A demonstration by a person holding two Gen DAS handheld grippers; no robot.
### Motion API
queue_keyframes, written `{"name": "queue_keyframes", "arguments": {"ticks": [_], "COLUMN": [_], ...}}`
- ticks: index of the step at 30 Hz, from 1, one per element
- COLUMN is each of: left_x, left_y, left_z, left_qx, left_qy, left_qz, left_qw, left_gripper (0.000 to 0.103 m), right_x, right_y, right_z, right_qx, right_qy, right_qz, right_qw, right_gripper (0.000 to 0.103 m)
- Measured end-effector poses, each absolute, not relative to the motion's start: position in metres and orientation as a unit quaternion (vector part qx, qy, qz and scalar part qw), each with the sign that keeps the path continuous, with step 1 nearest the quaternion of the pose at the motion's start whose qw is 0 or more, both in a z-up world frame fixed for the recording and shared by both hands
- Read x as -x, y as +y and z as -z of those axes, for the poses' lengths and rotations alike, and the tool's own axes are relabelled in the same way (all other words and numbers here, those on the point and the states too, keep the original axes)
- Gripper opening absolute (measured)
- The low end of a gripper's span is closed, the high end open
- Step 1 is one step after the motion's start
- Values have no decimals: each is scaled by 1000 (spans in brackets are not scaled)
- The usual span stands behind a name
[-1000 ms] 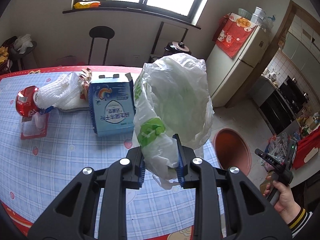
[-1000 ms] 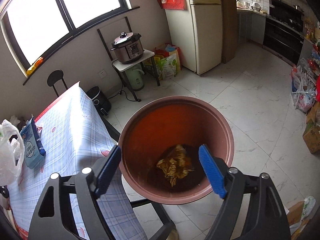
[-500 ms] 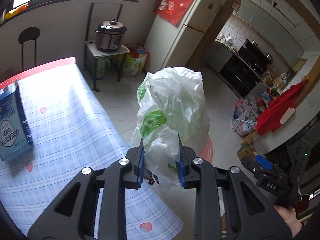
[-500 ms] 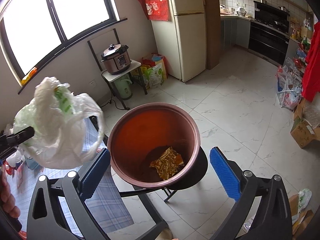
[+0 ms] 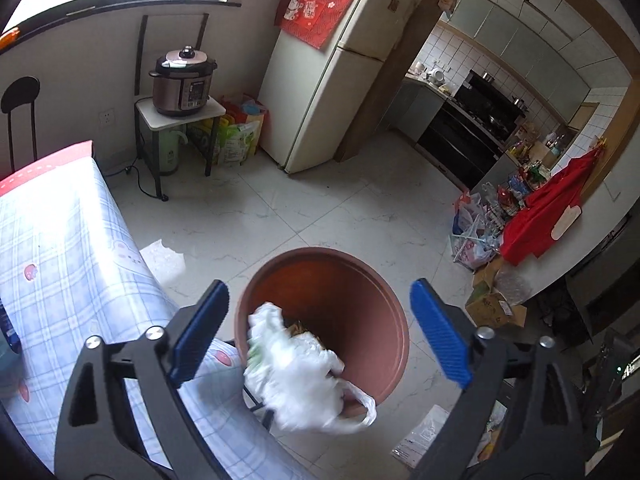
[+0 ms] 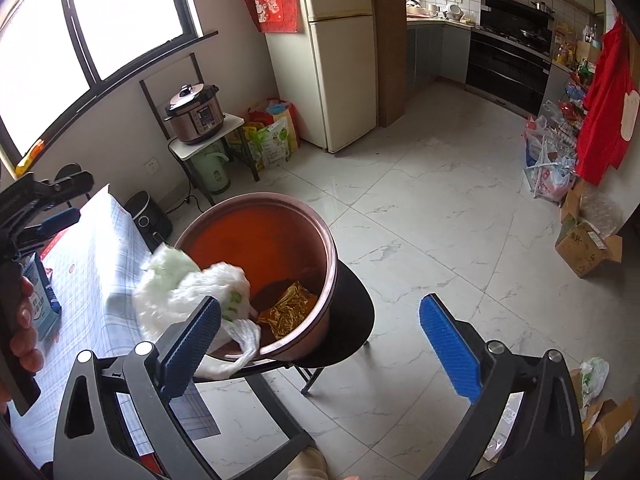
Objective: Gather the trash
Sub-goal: 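Lower the white plastic bag into the bin and open the left gripper, then grasp the blue detergent box with the right gripper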
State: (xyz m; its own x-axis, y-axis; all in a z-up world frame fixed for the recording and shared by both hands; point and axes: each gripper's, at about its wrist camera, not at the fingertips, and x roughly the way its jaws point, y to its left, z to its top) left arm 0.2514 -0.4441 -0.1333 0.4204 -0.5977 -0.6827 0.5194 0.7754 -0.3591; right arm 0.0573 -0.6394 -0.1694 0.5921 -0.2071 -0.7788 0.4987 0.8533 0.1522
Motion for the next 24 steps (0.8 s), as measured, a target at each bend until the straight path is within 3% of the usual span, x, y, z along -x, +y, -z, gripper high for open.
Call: {"name": "queue_keyframes", "arguments": {"ticks": [12, 24], "left_x": [-240, -173], "left_y": [-313, -115], "left_z": [104, 101], "left_qx": [25, 91], "left_qy": [416, 388], "left_qz": [222, 91], "left_qw": [882, 913], "left_gripper": [97, 98], "right_x": [-107, -168], "right_y": [-594, -477], "right_z": [155, 151], "right_qx": [-163, -111], "right_qy": [405, 399], "right_qz": [152, 43], "right_qw": [887, 909], "right_gripper": [98, 98]}}
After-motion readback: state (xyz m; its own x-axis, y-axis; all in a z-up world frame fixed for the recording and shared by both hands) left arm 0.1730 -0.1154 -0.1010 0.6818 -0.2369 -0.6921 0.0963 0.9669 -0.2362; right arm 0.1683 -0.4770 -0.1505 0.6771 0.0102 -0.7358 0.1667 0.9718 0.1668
